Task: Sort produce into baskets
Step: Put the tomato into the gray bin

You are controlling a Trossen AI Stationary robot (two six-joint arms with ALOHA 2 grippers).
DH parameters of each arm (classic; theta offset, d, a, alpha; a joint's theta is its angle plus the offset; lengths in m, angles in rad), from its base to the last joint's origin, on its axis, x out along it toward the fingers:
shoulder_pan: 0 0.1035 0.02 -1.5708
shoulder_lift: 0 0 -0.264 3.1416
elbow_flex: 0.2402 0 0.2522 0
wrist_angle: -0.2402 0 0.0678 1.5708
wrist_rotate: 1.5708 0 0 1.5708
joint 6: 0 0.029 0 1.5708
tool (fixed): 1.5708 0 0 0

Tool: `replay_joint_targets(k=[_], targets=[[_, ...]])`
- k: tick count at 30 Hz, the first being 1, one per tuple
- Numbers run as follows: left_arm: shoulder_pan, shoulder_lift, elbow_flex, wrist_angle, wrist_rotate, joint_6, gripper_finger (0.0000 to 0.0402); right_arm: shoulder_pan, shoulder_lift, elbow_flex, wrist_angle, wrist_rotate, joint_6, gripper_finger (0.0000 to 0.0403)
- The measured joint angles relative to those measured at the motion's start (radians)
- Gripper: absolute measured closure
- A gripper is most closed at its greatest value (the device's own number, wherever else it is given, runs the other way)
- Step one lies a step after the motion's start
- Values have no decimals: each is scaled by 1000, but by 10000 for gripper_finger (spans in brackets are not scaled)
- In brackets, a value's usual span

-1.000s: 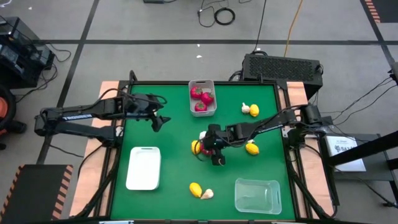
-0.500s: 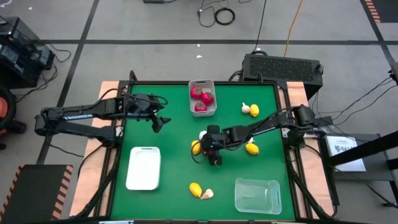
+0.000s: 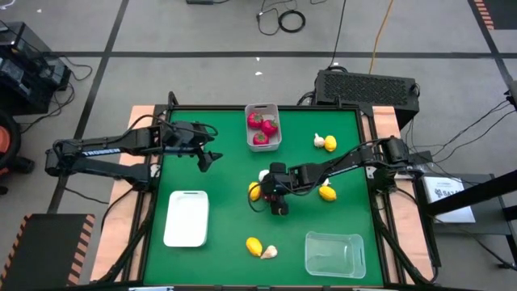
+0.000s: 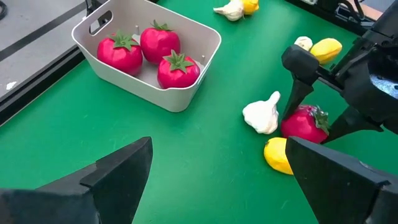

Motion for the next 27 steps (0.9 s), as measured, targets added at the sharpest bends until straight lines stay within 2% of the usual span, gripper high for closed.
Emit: replay_joint_targets(k=[7, 15, 19, 23, 27], targets=[[0, 0, 0, -1, 6, 0, 27, -4, -38, 35, -52, -40, 32, 115], [0, 0, 0, -1, 7, 0, 27, -83, -92, 305, -262, -43, -121, 113], [0, 0, 0, 0, 7, -10, 27, -178, -94, 398, -251, -2, -232, 113], [0, 0, 0, 0, 6, -30, 27, -312, -94, 423, -221, 1, -320, 113], [0, 0, 0, 0, 1, -63, 27, -465, -84, 426, -218, -53, -341, 113]])
